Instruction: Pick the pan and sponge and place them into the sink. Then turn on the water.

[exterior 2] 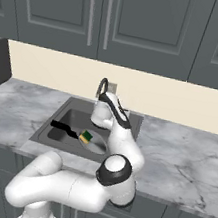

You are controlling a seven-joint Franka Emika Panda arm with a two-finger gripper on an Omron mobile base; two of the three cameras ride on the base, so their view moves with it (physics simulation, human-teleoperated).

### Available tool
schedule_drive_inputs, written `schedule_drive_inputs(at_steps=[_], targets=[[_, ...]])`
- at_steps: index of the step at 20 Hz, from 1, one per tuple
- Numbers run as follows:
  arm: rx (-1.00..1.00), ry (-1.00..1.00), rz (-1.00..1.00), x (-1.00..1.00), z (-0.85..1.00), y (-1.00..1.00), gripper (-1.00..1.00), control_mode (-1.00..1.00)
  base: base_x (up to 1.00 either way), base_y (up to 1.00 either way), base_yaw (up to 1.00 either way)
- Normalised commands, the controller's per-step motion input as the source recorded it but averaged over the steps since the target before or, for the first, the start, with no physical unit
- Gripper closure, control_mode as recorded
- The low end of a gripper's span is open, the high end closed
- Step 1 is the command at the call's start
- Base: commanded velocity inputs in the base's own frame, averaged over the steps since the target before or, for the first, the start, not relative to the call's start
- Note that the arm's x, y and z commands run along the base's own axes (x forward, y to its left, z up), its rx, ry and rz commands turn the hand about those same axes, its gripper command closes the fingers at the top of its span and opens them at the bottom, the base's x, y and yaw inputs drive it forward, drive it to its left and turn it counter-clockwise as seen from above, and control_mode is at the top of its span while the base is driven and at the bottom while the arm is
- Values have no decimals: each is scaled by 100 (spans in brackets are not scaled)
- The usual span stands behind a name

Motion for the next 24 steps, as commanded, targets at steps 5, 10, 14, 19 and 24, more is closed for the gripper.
schedule_drive_inputs(at_steps=[5, 10, 14, 19, 24], targets=[[2, 5, 0, 33, -11, -14, -100, -100, 0, 0, 0], [4, 6, 0, 30, -7, -20, -100, -100, 0, 0, 0], [4, 7, 0, 28, -3, -21, -100, -100, 0, 0, 0], [3, 7, 4, 11, -9, -6, -100, -100, 0, 0, 0], [0, 9, 8, 0, -15, 8, -100, -100, 0, 0, 0]])
